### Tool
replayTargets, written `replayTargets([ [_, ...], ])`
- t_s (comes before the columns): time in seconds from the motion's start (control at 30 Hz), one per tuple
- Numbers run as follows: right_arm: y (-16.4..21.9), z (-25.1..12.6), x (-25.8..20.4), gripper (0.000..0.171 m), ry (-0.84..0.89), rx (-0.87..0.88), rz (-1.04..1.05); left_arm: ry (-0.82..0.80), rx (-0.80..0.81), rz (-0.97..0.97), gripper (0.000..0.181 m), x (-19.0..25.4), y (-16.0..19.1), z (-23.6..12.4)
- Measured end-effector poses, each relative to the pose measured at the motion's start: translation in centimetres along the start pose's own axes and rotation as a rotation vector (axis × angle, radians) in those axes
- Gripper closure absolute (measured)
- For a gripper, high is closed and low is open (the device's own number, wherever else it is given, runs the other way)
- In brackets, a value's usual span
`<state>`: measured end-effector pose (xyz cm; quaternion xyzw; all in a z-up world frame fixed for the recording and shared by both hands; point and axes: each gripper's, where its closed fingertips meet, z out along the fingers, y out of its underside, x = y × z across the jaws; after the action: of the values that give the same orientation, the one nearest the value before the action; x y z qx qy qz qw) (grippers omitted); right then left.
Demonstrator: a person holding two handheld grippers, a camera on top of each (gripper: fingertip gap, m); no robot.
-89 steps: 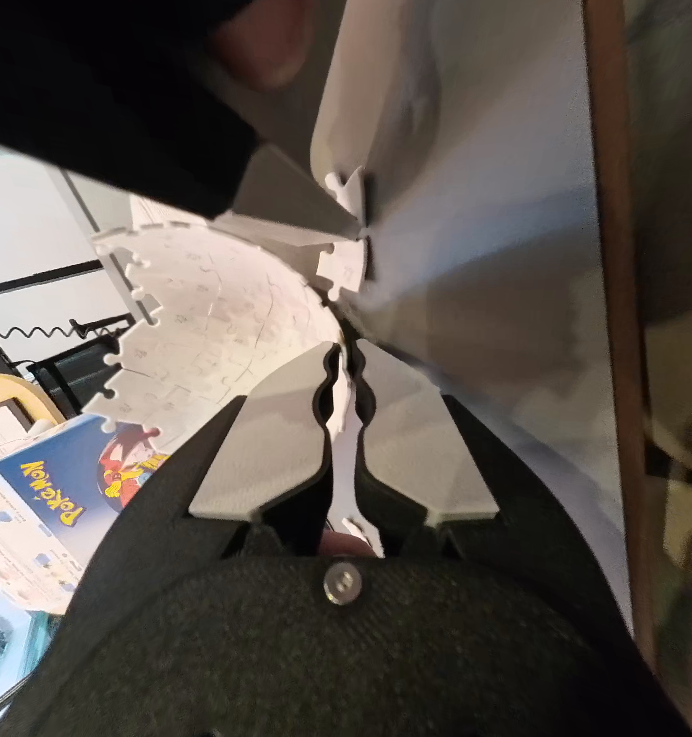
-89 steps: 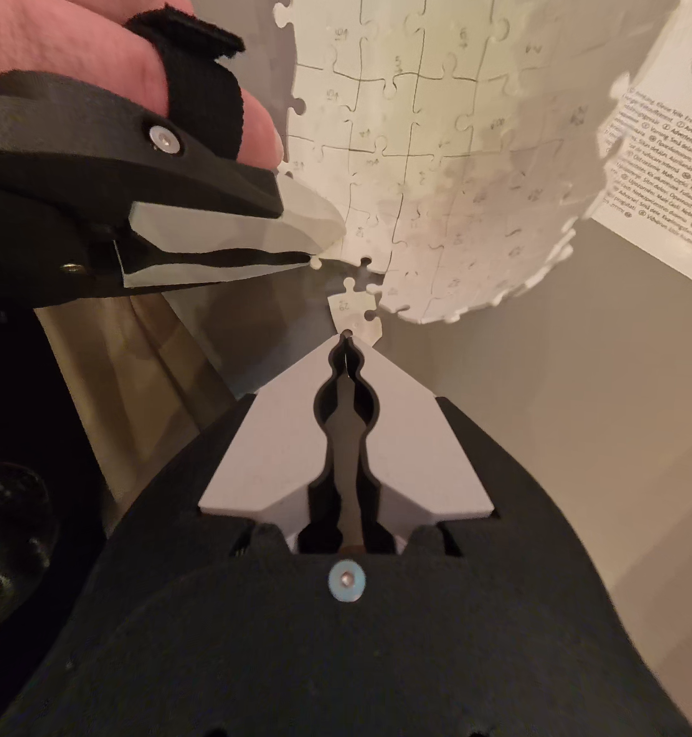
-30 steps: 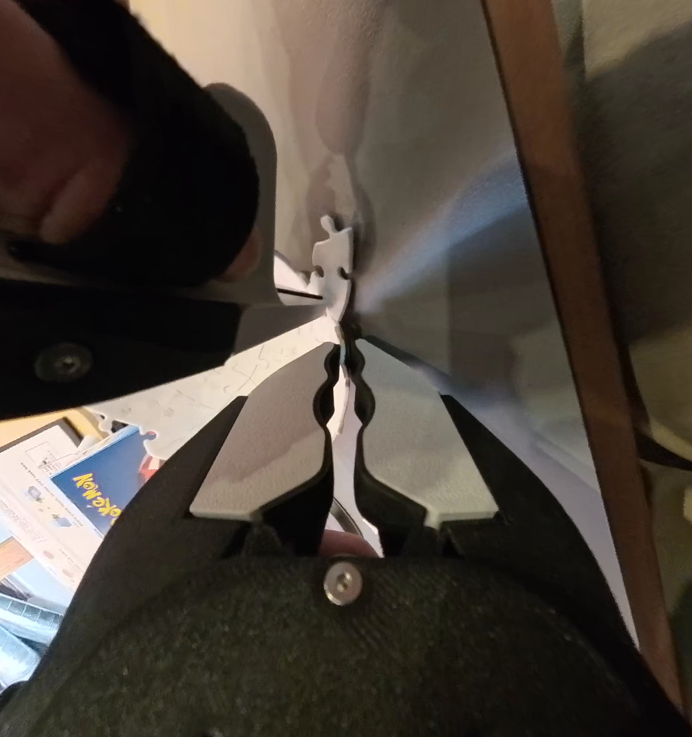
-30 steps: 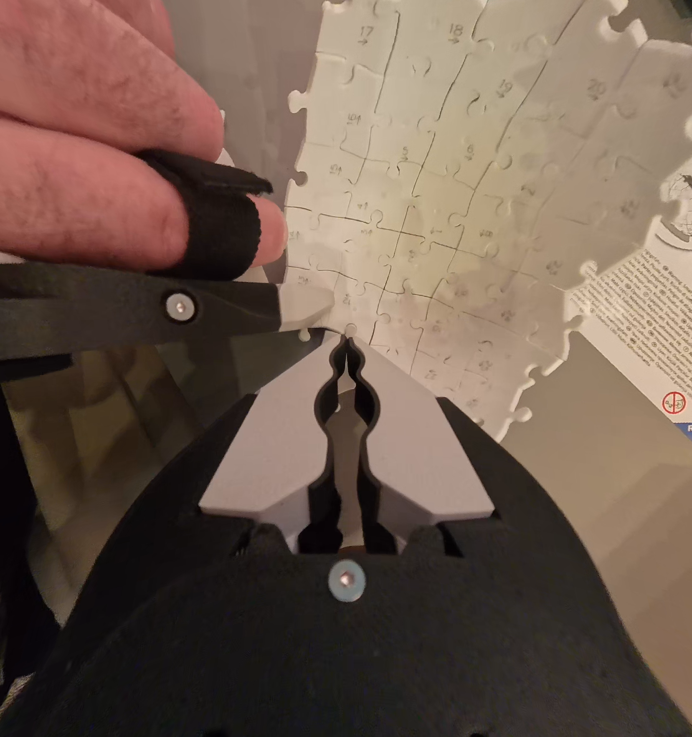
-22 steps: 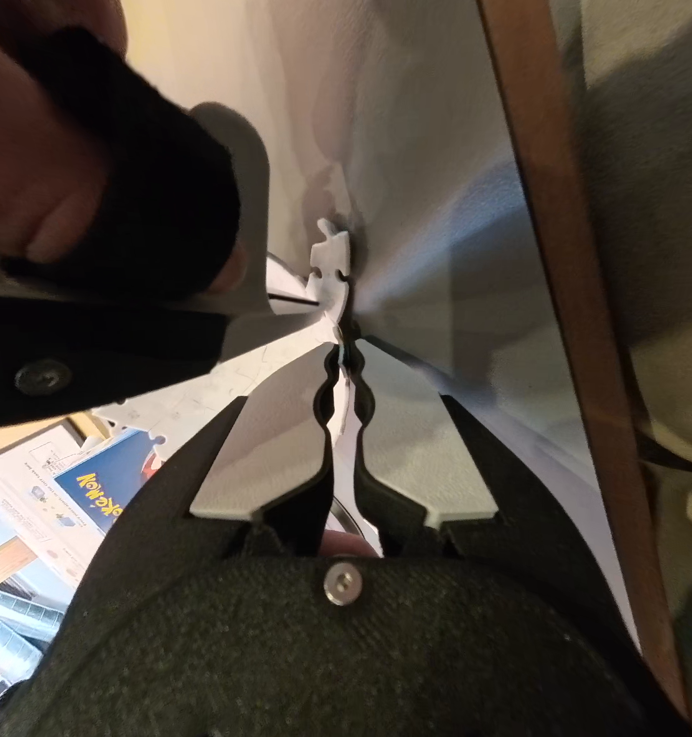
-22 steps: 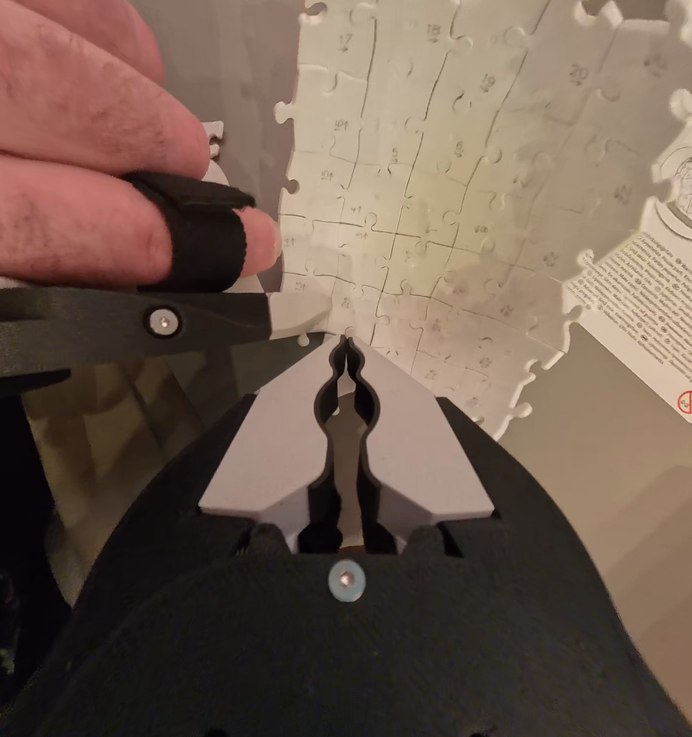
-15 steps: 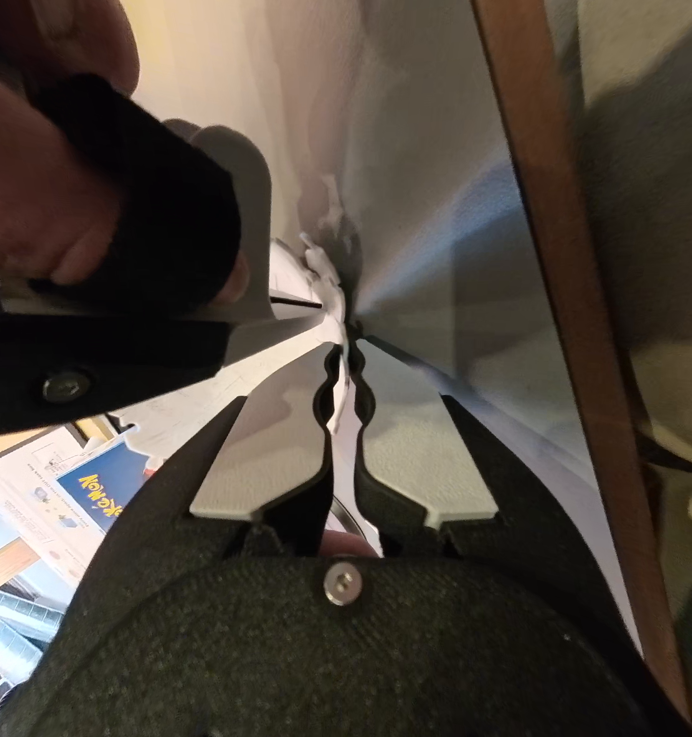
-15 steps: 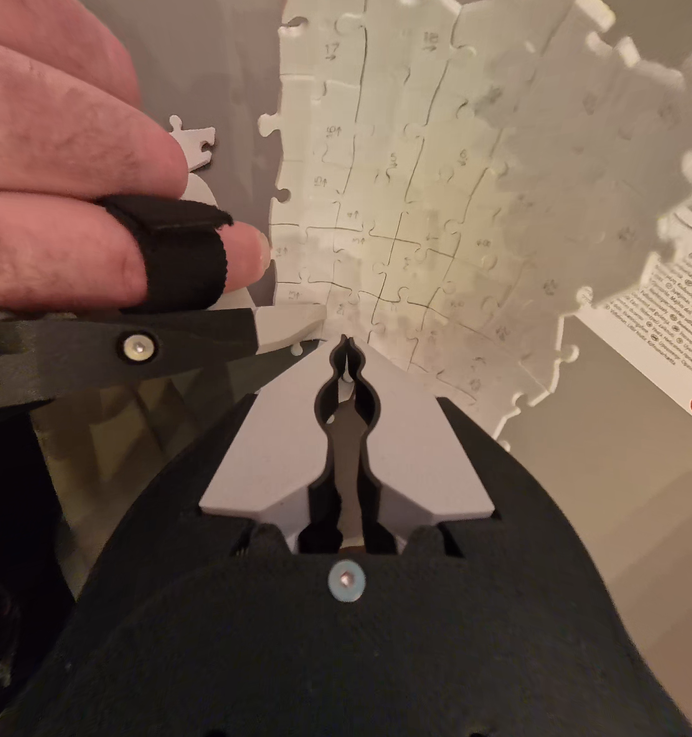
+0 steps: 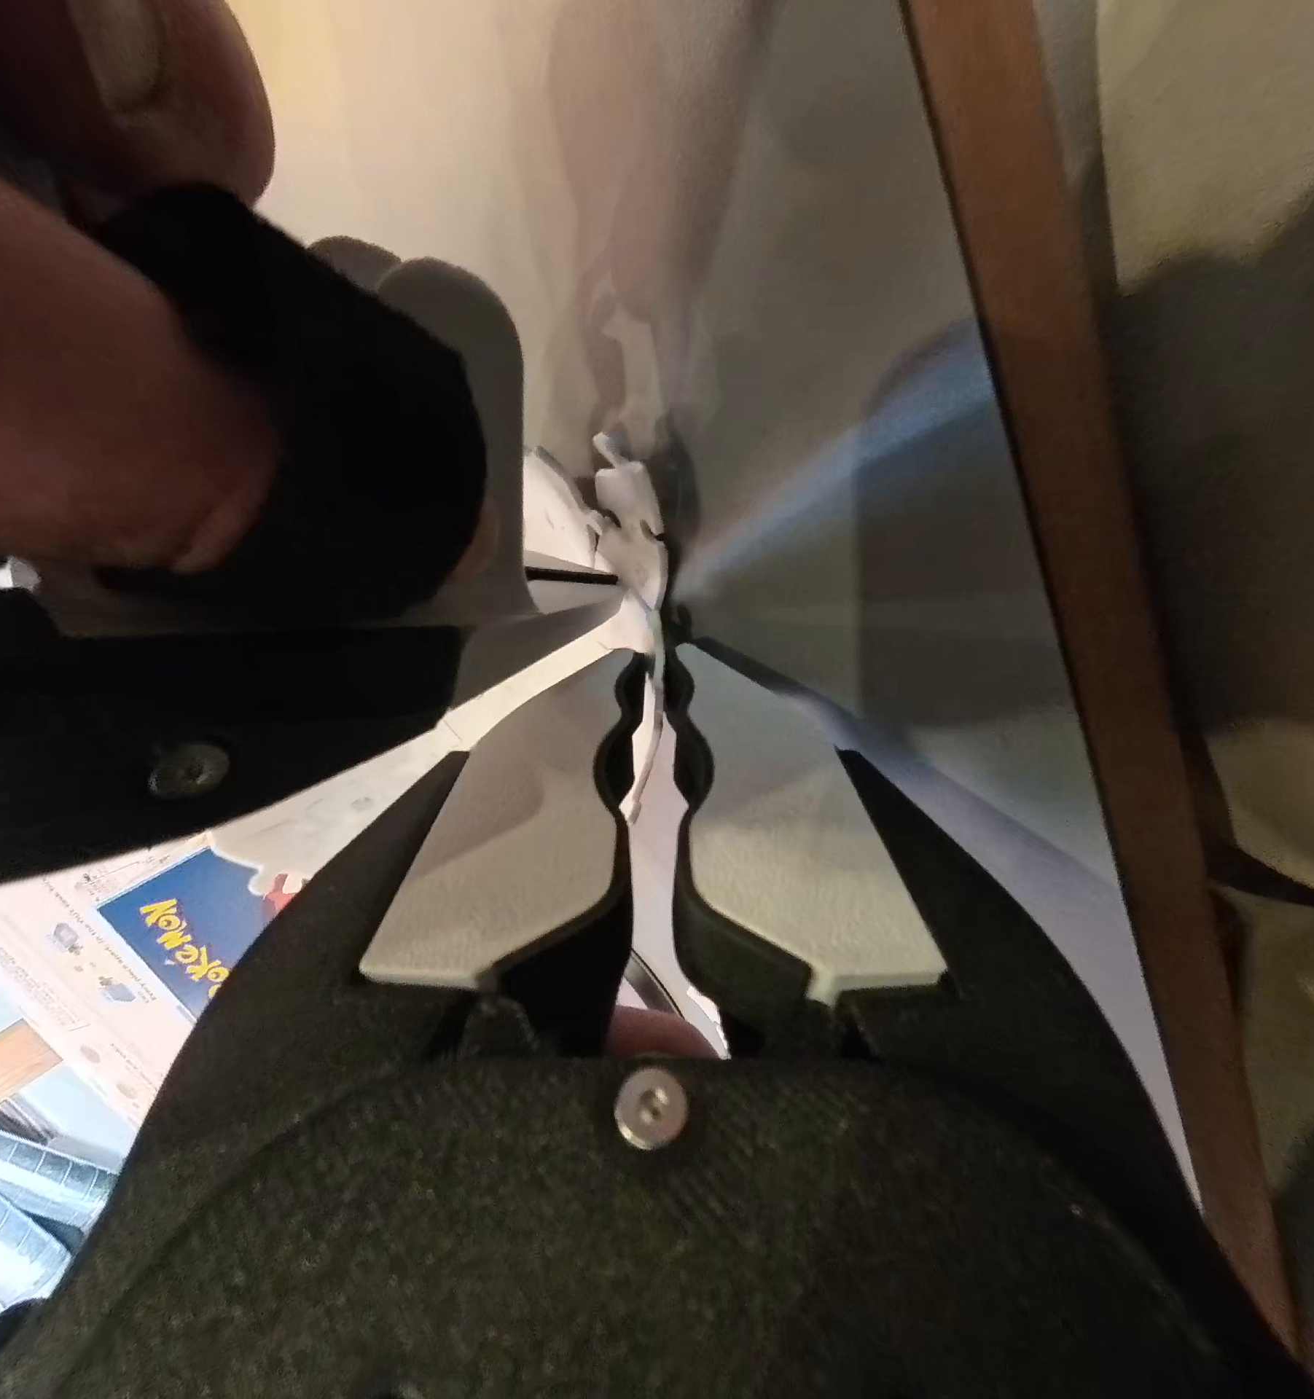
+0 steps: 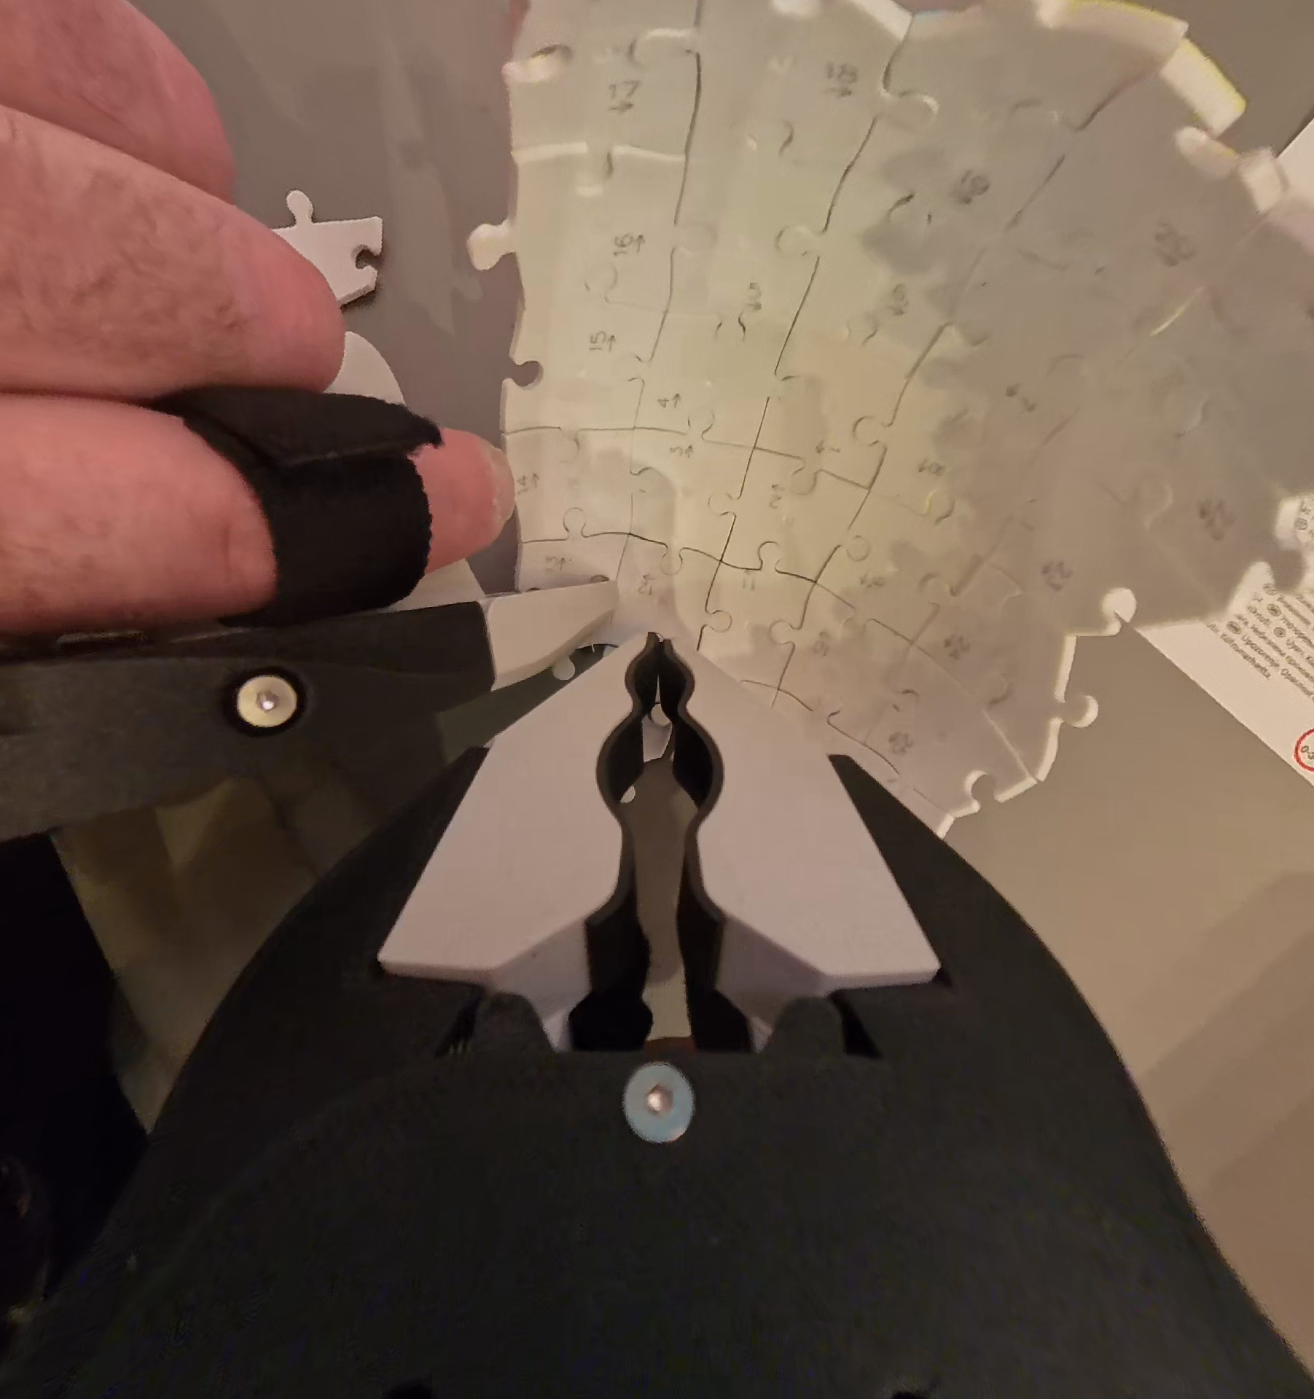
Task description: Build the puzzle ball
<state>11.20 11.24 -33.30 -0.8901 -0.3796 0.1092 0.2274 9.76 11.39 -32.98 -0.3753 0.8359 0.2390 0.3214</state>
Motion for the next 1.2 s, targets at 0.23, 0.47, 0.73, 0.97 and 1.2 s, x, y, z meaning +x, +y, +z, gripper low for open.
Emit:
replayTargets([
  [0.23,-0.8,-0.9,0.2,0.171,-0.020,0.093,0.055,-0.006,0.001,-0.007,0.177,0.0,0.0,0.1],
  [0.47,-1.1,-5.1,1.1,0.171,-0.013,0.164,0.085,0.002,0.006,-0.018,0.177,0.1,-0.1,0.1],
  [0.73,2.6,-4.6,0.1,0.161,-0.166,0.158,0.346,0.001,0.010,-0.040,0.177,0.2,-0.4,0.2],
  [0.97,1.4,-2.7,0.4,0.149,-0.289,0.246,0.569,0.000,0.007,-0.040,0.177,0.3,-0.5,0.2],
  [1.2,1.0,-2.0,1.0,0.157,-0.336,0.287,0.713,-0.002,0.007,-0.064,0.177,0.3,-0.6,0.3],
])
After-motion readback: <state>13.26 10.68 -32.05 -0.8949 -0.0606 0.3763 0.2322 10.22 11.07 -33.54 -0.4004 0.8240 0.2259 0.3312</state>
